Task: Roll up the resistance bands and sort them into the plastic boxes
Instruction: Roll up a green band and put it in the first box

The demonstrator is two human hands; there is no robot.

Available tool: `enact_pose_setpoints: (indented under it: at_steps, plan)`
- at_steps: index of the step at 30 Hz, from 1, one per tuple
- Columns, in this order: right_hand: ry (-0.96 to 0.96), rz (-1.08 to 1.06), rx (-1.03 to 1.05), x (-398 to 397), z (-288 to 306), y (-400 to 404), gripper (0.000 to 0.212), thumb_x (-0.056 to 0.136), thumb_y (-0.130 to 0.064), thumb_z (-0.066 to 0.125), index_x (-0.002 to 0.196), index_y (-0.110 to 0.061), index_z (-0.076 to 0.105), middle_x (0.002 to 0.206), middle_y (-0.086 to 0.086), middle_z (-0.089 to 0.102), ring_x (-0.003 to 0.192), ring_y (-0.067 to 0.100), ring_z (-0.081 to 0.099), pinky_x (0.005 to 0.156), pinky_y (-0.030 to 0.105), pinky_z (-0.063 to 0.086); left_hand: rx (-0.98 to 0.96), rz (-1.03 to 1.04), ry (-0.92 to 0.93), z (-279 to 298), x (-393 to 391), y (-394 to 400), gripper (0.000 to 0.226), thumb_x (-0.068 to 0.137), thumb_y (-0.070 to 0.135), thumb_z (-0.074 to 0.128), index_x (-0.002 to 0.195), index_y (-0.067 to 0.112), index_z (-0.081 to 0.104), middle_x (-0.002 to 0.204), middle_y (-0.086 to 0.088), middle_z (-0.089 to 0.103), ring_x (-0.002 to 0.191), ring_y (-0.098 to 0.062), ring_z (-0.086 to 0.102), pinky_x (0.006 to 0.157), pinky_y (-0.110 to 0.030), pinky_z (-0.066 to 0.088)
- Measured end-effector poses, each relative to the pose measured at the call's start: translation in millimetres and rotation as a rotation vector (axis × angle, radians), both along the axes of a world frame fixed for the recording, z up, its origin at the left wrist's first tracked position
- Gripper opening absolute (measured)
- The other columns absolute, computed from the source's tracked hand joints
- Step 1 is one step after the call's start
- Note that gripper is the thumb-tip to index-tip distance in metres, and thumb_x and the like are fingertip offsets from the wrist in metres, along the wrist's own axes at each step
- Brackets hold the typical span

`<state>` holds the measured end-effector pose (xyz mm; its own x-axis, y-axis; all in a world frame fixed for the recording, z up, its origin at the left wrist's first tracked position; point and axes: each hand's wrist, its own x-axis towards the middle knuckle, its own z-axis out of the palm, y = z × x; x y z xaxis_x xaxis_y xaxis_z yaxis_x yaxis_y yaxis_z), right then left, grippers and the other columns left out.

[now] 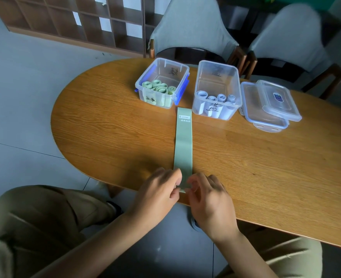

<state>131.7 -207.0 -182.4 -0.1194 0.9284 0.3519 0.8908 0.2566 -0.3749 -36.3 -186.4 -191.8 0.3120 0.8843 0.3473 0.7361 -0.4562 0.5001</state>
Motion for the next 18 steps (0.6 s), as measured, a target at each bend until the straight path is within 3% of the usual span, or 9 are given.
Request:
enact_pose_setpoints:
  at_steps: [5,11,18]
  plan:
    - [-0.080,0.066,0.150,5,-13,-2,0.009,0.089,-0.012,0.072,0.089,-0.015,0.064,0.079,-0.002,0.065,0.075,0.022,0.057,0.061,0.035,0.049,0.068,-0.044,0.048,1,-3,-2,0.018,0.076,0.000,0.065,0.076,0.012,0.051,0.073,0.002,0.050,0.069,-0.014,0.047,0.060,-0.025,0.043]
    - [-0.243,0.117,0.267,-1,-16,-13,0.013,0.088,-0.002,0.064,0.080,-0.012,0.063,0.073,0.004,0.059,0.070,0.027,0.053,0.062,0.036,0.043,0.098,-0.087,0.204,1,0,-8,0.020,0.084,0.003,0.065,0.079,0.016,0.051,0.079,0.003,0.049,0.082,-0.017,0.051,0.070,-0.031,0.049]
    - [-0.308,0.196,0.241,3,-17,-24,0.009,0.089,-0.003,0.063,0.088,-0.011,0.067,0.090,0.006,0.068,0.079,0.026,0.058,0.066,0.036,0.050,0.080,-0.093,0.232,5,-2,-12,0.025,0.078,0.000,0.076,0.084,0.017,0.058,0.082,0.004,0.053,0.084,-0.014,0.053,0.071,-0.024,0.046]
